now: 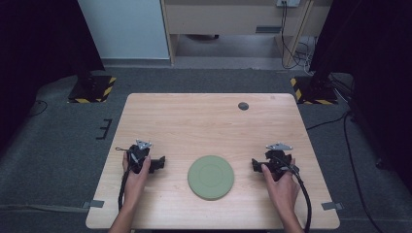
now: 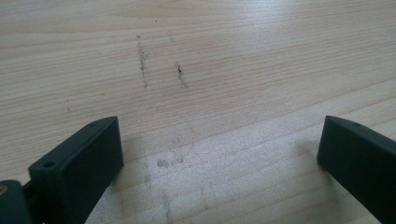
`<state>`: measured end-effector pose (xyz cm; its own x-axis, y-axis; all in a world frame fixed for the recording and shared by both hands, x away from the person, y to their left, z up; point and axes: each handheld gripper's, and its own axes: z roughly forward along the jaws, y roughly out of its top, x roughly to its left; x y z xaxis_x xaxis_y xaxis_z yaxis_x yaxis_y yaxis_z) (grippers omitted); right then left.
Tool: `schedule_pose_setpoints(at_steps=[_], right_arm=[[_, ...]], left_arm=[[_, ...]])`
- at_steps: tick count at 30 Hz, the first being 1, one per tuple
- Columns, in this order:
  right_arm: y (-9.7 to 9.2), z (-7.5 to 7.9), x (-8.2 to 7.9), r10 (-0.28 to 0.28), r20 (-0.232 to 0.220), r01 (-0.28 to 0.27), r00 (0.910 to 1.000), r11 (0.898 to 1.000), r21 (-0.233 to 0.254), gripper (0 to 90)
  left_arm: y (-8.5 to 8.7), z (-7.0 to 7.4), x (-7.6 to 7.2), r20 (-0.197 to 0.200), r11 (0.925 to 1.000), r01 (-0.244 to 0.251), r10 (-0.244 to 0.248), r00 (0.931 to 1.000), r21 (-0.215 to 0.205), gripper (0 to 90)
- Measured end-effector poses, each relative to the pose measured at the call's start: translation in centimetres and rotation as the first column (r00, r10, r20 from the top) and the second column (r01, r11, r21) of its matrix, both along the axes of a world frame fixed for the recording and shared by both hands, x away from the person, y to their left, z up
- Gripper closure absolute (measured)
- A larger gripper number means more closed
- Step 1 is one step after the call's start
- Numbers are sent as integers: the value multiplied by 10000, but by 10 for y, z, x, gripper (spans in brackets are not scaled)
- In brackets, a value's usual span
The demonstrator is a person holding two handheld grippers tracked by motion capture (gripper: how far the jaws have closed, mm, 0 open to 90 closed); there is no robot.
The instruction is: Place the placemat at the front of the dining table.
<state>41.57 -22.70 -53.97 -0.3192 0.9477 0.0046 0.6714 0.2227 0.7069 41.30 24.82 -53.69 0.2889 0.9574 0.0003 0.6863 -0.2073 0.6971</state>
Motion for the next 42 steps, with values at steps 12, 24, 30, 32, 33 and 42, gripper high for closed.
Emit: schedule_pose_setpoints(at_steps=[12,24,30,32,33,42], right_arm=[[1,0,2,-97,10,97,10000,10000,-14,3],[0,11,-16,585,490,-592,9971,9981,141,58],[4,23,-29,1049,802,-1086,9912,9932,426,56],[10,24,-34,1397,852,-1430,9865,9891,344,56],[10,24,-34,1397,852,-1430,9865,9891,344,56],[42,18,-48,2542,769,-2547,9641,9670,-29,61]], left_arm=[[-1,0,-3,-2,9984,573,-573,9984,8,0],[-4,16,-23,535,9840,1758,-1740,9833,-297,23],[-13,19,-40,557,9725,2330,-2329,9709,50,21],[-13,18,-45,651,9717,2342,-2318,9706,-321,20],[-13,18,-45,651,9717,2342,-2318,9706,-321,21],[-12,20,-55,1065,9563,2776,-2677,9576,-916,31]])
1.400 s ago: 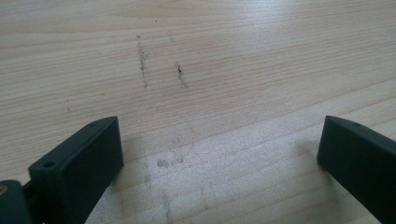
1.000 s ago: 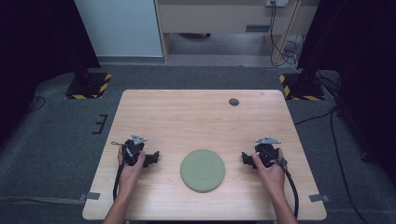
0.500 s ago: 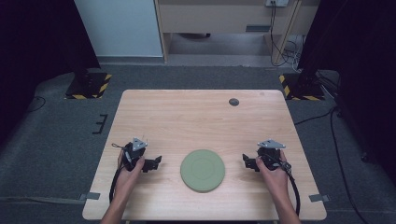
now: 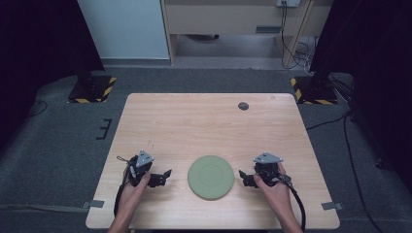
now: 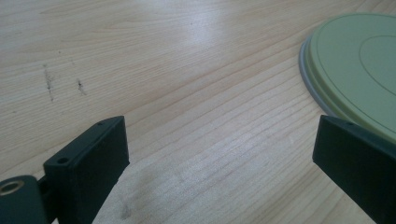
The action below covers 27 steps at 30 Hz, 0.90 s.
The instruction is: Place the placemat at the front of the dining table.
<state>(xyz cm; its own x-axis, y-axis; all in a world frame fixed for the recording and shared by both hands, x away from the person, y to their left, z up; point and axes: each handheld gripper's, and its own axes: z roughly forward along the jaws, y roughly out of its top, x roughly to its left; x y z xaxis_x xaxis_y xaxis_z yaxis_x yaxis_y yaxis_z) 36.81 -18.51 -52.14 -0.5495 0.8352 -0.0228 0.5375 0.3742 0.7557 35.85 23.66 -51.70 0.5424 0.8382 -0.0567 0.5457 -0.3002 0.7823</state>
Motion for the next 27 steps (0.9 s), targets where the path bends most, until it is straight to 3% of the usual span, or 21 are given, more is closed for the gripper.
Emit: schedule_pose_setpoints(at_steps=[2,9,13,14,21,27], right_arm=[[4,-1,-1,139,-3,-139,9999,9999,15,60],[11,-1,-6,454,-206,-442,9988,9975,558,59],[12,-2,-6,518,-210,-506,9984,9972,550,59],[13,-2,-7,568,-252,-555,9981,9973,486,59],[16,-6,-8,767,-406,-754,9962,9966,334,60],[17,-9,-9,877,-486,-870,9950,9961,160,60]], left_arm=[[0,-2,0,-23,9999,-30,30,10000,-100,31],[-14,-6,-2,-134,9998,167,-166,9998,120,32],[-23,-7,-3,-295,9998,163,-159,9994,124,33],[-28,-7,-5,-341,9995,308,-308,9989,8,32],[-49,-12,-8,-725,9954,919,-899,9933,256,29],[-59,-13,-11,-657,9918,1242,-1221,9903,288,29]])
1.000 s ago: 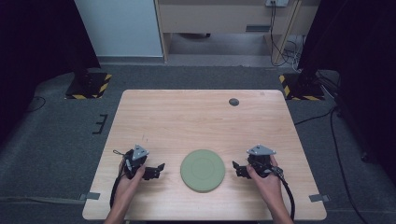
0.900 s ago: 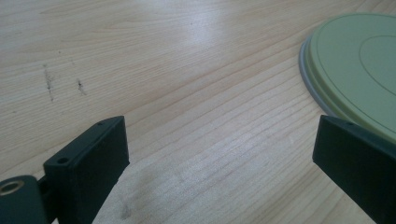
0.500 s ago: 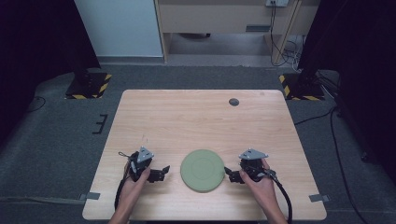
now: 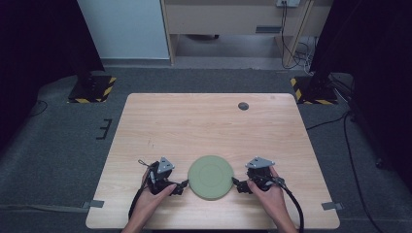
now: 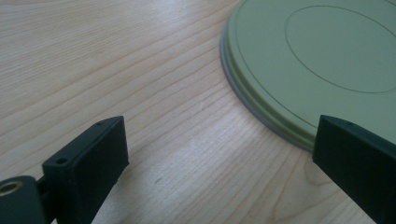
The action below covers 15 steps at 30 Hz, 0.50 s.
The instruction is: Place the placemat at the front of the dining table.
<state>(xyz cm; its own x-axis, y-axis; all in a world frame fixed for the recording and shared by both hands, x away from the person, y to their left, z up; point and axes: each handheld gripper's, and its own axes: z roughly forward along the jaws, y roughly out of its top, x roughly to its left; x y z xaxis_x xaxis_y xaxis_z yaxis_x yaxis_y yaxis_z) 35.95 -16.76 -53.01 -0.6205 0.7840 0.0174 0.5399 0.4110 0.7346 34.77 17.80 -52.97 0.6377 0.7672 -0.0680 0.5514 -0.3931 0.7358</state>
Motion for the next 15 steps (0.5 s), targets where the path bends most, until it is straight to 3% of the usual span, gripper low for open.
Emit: schedule_pose_setpoints(at_steps=[15], right_arm=[[1,-1,0,-204,64,205,9998,9998,-33,38]], left_arm=[[-6,-3,1,166,9995,-125,120,9998,277,26]])
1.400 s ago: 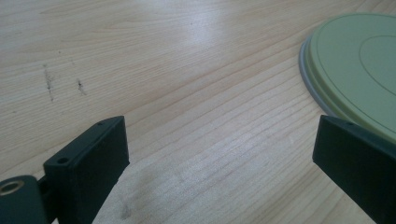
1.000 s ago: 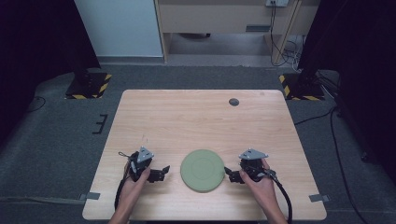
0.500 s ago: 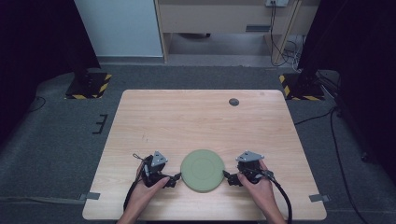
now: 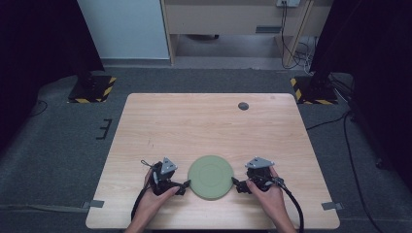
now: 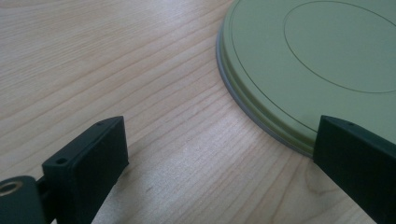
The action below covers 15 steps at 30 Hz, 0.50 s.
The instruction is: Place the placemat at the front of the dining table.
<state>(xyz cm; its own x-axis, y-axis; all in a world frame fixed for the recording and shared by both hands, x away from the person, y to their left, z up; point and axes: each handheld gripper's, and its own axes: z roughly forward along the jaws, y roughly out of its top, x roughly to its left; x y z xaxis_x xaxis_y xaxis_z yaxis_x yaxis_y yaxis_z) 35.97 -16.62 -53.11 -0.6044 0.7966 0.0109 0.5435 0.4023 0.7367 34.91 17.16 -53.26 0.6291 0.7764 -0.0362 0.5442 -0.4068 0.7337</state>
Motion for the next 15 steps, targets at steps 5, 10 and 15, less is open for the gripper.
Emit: schedule_pose_setpoints(at_steps=[5,10,15], right_arm=[[0,-1,1,-102,46,102,9999,9999,28,32],[1,-1,4,-294,143,293,9995,9996,37,32],[1,-2,6,-461,281,461,9985,9989,22,32]], left_arm=[[-1,1,1,149,9998,-159,158,9998,94,25],[-1,0,3,137,9996,-274,273,9995,31,15],[-2,0,5,224,9992,-379,378,9990,85,13]])
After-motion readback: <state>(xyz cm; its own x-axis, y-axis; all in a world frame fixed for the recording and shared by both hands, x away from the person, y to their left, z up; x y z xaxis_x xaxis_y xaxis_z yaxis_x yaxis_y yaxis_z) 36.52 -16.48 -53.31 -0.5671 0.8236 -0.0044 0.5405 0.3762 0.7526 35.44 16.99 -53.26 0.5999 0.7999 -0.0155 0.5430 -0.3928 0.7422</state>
